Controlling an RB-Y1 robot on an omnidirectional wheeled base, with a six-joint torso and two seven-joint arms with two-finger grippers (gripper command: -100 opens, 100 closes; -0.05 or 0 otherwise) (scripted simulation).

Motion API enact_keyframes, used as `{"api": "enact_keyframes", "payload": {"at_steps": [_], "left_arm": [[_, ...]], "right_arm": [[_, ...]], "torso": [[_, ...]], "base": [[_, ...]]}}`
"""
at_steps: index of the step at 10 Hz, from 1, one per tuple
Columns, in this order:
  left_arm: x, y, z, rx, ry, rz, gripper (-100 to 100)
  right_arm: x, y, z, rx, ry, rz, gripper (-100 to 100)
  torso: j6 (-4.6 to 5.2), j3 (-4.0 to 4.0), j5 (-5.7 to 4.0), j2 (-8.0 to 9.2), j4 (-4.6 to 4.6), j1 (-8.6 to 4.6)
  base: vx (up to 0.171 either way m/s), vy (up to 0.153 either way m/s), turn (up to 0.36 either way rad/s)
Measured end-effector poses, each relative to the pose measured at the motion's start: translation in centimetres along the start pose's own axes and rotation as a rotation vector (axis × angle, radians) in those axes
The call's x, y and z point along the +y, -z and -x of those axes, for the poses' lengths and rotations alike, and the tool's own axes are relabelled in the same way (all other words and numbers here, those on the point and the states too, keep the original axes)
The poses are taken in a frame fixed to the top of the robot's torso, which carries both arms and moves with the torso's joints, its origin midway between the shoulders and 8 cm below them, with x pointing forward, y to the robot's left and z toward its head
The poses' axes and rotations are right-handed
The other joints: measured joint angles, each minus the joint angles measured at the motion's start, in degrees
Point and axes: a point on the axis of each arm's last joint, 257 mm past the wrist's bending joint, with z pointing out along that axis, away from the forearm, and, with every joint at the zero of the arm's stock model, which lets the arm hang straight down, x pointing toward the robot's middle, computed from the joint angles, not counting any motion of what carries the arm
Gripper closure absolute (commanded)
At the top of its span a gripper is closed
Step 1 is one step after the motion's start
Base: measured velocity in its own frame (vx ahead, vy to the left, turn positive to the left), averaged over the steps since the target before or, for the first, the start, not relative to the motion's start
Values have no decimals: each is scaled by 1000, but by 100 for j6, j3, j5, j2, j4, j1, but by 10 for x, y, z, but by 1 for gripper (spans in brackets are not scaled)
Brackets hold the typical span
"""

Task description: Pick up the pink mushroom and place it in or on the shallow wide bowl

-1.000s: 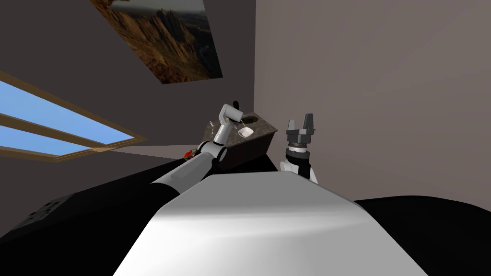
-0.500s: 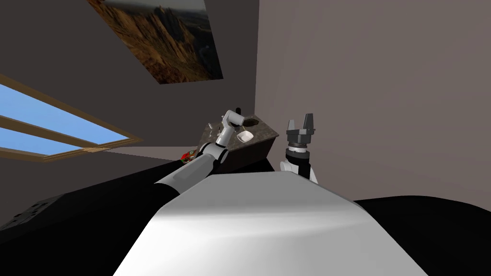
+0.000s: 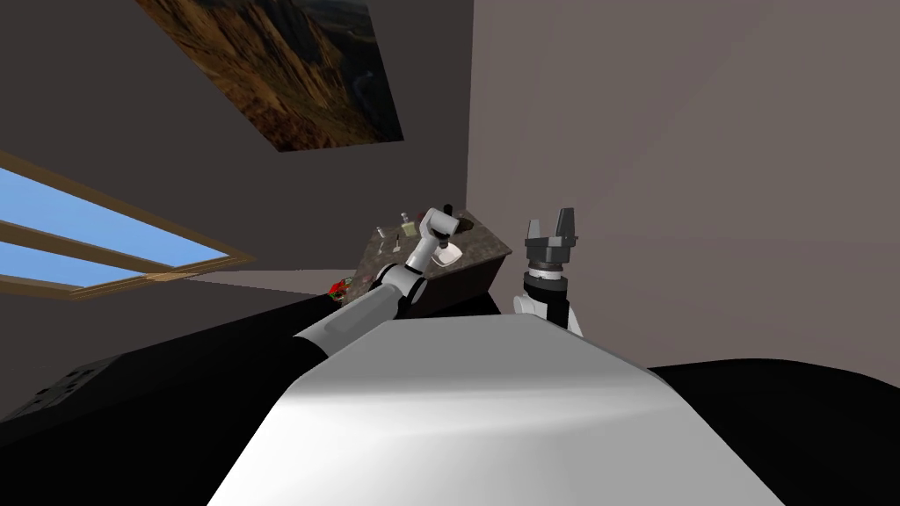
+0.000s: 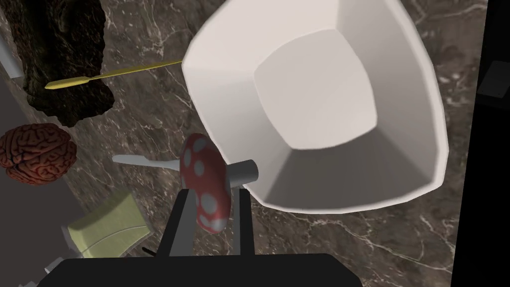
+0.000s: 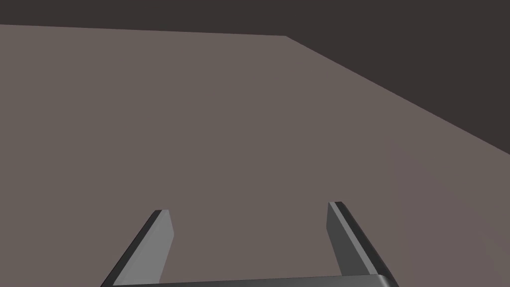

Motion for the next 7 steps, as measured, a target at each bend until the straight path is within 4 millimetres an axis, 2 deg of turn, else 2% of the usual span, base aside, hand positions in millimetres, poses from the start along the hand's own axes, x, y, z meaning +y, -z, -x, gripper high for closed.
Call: {"api": "enact_keyframes", "payload": {"at_steps": [1,2,6,7], "left_arm": [[9,4,-12,16,-9,11,100],[11,5,-14,18,-11,15,-100],[11,5,-14,18,-11,15,-100],[11,5,-14,18,-11,15,0]], "right_arm": [[0,0,0,0,0,0,0],[0,0,0,0,0,0,0],[0,0,0,0,0,0,0],[0,0,0,0,0,0,0]], "torso": [[-3,7,0,10,3,5],[-9,11,2,16,7,16],[-10,14,5,21,8,27],[-10,14,5,21,8,27]], "base": [[8,-11,-10],[0,0,0],[0,0,0],[0,0,0]]}}
